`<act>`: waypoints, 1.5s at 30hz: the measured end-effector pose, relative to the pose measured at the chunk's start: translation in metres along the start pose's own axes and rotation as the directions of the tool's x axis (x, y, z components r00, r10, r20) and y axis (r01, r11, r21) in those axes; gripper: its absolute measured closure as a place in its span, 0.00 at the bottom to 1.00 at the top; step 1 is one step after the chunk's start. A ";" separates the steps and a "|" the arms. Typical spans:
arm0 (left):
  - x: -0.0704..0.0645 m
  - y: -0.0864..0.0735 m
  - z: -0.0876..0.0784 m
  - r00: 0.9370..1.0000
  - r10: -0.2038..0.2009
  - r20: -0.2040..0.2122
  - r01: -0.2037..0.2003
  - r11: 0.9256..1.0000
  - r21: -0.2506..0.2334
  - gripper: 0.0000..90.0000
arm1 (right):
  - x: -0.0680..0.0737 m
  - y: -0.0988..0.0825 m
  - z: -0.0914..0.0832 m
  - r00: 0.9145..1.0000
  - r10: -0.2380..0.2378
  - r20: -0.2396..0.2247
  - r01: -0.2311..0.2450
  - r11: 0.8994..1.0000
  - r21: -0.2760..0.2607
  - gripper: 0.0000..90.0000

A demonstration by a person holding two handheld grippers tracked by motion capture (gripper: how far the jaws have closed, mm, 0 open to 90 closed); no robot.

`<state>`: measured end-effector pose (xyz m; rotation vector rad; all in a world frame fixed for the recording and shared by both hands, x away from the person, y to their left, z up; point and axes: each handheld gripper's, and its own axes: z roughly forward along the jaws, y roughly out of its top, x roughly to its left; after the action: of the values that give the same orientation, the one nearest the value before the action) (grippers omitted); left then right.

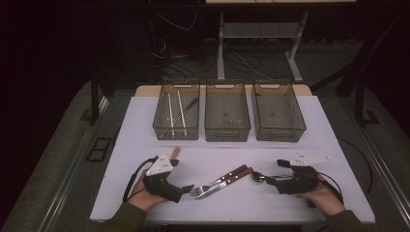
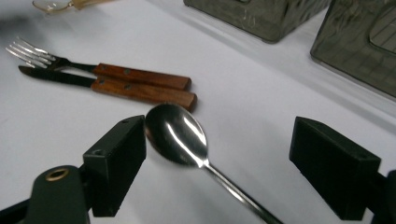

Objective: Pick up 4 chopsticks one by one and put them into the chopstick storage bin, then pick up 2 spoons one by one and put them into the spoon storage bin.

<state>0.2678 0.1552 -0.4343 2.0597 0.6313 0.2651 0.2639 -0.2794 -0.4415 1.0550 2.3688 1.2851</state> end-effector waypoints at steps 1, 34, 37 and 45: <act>0.001 0.000 0.000 1.000 0.001 -0.003 -0.001 1.000 0.002 0.00 | 0.000 -0.002 -0.001 1.000 -0.004 0.000 0.004 1.000 0.001 0.21; 0.068 0.011 0.004 0.949 -0.168 -0.268 0.190 0.980 0.058 0.48 | -0.002 -0.008 -0.005 1.000 0.012 0.013 -0.013 0.999 0.032 0.21; 0.073 0.013 0.012 0.945 -0.174 -0.275 0.202 0.976 0.077 0.51 | -0.004 -0.008 -0.005 1.000 0.018 0.017 -0.018 0.999 0.028 0.21; 0.076 0.015 0.027 0.945 -0.159 -0.286 0.204 0.969 0.137 0.52 | -0.005 -0.007 -0.005 0.998 0.050 0.038 -0.051 0.999 0.017 0.20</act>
<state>0.3481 0.1691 -0.4412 2.1219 1.0381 0.4047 0.2614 -0.2884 -0.4445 1.1408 2.3449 1.2518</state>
